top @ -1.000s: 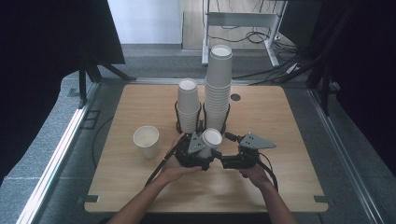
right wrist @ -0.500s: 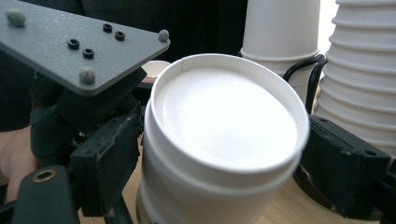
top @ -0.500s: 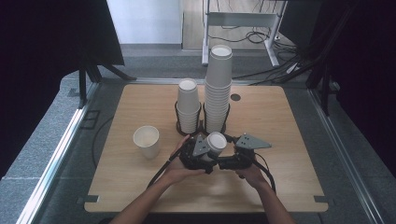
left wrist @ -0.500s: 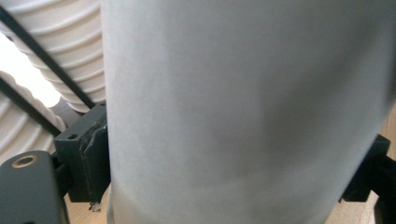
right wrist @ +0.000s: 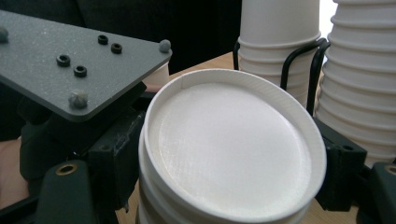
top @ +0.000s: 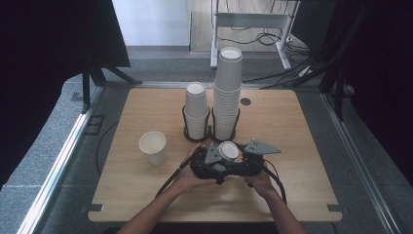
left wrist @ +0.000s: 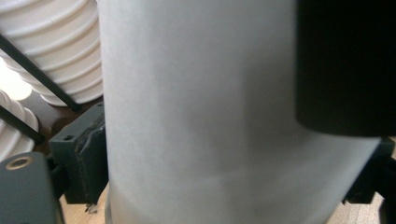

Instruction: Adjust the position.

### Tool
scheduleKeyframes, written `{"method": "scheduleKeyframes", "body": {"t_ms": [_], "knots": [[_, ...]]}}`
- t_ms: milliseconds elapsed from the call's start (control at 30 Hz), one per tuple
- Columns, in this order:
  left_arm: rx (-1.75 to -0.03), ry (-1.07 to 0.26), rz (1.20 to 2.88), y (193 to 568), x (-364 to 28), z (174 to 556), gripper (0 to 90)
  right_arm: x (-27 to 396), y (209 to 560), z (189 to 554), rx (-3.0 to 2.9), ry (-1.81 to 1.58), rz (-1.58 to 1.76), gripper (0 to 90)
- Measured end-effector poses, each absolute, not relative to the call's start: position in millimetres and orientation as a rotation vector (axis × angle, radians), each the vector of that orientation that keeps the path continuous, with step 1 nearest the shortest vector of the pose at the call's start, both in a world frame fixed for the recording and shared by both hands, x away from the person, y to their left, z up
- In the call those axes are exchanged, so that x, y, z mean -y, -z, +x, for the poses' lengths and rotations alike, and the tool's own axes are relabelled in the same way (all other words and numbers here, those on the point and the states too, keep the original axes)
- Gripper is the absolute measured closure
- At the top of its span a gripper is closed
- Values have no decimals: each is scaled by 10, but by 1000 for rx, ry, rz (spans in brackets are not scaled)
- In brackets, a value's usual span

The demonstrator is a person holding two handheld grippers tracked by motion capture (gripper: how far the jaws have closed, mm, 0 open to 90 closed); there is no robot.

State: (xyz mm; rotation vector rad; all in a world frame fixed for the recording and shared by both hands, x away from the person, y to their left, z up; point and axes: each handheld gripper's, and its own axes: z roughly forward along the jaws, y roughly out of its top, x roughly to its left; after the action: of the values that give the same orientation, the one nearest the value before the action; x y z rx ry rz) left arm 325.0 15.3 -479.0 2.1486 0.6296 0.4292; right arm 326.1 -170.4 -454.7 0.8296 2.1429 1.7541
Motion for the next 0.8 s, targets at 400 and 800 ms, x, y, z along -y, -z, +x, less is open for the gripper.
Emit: {"method": "scheduleKeyframes", "body": {"t_ms": [400,800], "knots": [[-629,-423,2157,4792,-174,3246,55,1793,4575,3309,-2104,-1899,945,236],[-622,-426,2155,4794,-171,3230,82,1806,4598,3291,-2087,-1898,944,235]]}}
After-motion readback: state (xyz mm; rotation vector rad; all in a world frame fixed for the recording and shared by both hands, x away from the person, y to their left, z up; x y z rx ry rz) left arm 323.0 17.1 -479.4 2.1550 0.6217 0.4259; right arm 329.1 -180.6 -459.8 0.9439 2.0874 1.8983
